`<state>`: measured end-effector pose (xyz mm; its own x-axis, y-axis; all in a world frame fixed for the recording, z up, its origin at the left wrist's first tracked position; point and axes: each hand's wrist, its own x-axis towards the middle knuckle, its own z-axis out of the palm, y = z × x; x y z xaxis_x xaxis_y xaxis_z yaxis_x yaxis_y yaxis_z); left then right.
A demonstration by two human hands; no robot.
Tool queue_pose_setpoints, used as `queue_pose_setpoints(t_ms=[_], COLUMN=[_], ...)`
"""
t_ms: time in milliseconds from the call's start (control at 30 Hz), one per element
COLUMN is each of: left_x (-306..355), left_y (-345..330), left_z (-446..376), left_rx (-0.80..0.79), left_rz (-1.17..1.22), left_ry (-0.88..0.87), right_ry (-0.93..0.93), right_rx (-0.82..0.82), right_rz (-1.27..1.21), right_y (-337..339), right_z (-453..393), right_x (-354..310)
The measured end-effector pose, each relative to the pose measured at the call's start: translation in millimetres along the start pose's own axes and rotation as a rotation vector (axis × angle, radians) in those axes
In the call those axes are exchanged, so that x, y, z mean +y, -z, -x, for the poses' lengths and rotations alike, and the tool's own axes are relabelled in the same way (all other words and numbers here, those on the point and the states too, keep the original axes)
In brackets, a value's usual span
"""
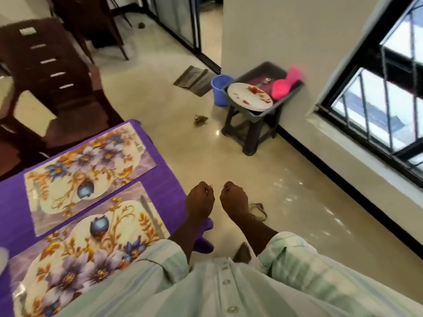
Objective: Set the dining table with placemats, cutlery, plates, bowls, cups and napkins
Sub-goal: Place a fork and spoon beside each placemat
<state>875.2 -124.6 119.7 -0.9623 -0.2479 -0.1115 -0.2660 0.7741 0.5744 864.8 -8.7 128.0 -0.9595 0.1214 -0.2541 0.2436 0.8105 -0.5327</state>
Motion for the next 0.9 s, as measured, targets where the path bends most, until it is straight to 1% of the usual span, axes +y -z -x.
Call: queue_pose_setpoints(t_ms=[133,267,333,467,567,700,833,900], left_x=[52,77,90,115,123,126,128,132], left_y=[-45,-77,-88,-101,-109,-118,-121,-115], left_z=[-9,-25,-36,-63,-87,-127,-200,-247], left_rx=[-0.070,-0.164,-0.186,-0.196,-0.205,-0.275,-0.324,-0.338], left_rz=[-0.075,-0.183,-0.196,-0.186,-0.151,-0.114,-0.119,-0.132], left_ry=[-0.124,-0.281,-0.305,-0.297,-0.253,-0.193,-0.155,-0.180], right_ry=[-0.096,-0.084,-0.067,-0.026,-0.008,-0.012,0.023,0.017], right_rx=[-0.019,-0.038,-0.042,-0.031,-0.045,-0.057,-0.105,-0.106], right_rz=[0.041,0.086,0.117,0.151,0.159,0.182,0.234,0.225], right_y=[37,62,74,86,86,88,87,88], right_z=[-25,-50,-66,-96,-120,-163,-227,-264], right_x=[56,91,104,114,113,112,101,86])
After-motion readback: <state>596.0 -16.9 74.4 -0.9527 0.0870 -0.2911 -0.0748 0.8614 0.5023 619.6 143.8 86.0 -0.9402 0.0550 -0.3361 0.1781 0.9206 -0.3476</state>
